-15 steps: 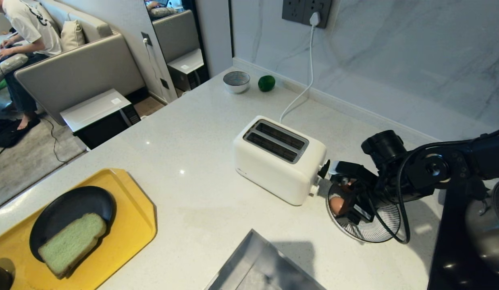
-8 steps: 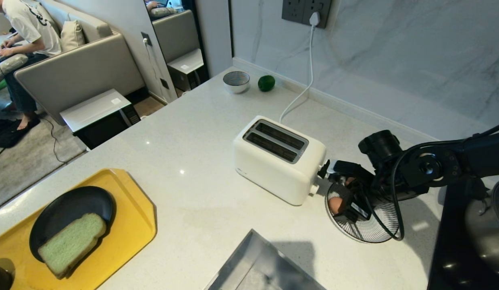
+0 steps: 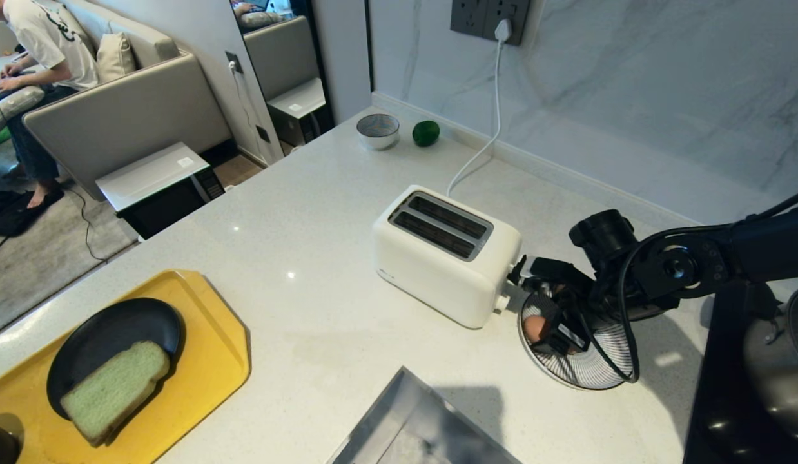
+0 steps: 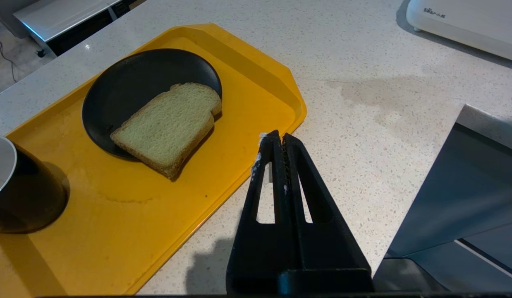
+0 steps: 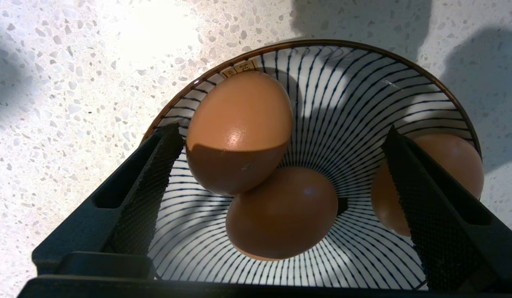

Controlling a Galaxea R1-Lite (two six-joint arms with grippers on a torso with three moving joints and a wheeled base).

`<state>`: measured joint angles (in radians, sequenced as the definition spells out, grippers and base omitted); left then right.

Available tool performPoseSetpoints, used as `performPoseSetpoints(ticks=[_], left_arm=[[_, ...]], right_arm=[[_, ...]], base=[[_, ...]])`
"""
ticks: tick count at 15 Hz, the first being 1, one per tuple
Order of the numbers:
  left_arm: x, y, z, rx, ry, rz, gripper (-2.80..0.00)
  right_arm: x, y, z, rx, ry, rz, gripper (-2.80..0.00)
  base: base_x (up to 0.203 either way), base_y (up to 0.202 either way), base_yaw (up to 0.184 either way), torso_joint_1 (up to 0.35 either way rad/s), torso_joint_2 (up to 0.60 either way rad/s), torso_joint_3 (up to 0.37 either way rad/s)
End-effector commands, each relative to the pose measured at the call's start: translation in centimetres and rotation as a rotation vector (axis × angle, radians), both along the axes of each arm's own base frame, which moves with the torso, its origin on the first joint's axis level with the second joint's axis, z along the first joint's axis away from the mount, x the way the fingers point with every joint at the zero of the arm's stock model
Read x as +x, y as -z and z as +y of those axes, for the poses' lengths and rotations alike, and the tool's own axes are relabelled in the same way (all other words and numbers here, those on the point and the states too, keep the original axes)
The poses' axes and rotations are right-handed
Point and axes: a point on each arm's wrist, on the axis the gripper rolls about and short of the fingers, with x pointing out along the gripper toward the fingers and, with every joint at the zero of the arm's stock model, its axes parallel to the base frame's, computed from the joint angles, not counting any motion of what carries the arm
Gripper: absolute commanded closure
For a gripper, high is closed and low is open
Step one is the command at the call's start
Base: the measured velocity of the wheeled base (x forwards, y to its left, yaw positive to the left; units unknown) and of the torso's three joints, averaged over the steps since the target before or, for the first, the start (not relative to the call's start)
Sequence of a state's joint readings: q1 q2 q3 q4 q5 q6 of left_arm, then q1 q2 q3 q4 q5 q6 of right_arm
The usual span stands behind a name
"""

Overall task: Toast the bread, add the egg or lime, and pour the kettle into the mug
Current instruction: Pick up the egg

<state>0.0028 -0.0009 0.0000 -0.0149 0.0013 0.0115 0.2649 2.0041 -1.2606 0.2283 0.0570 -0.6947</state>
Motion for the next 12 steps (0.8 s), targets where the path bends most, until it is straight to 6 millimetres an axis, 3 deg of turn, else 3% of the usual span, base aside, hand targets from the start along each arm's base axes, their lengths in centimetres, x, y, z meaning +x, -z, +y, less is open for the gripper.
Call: performPoseSetpoints(ticks=[1,12], left_arm=[[0.01,-0.01,0.0,0.001,-0.001,0.0,0.0],[0.0,-0.03,0.0,0.0,-0.001,0.0,0.0]], right_arm=[[0.27,0.1,0.09,-0.001,-0.005,-0.002,-2.8],[0.83,-0.01,-0.7,-0.001,0.019,-0.011,-2.8]], base=[[0.0,0.0,0.0,0.0,0.0,0.0],[0.0,0.0,0.0,0.0,0.0,0.0]])
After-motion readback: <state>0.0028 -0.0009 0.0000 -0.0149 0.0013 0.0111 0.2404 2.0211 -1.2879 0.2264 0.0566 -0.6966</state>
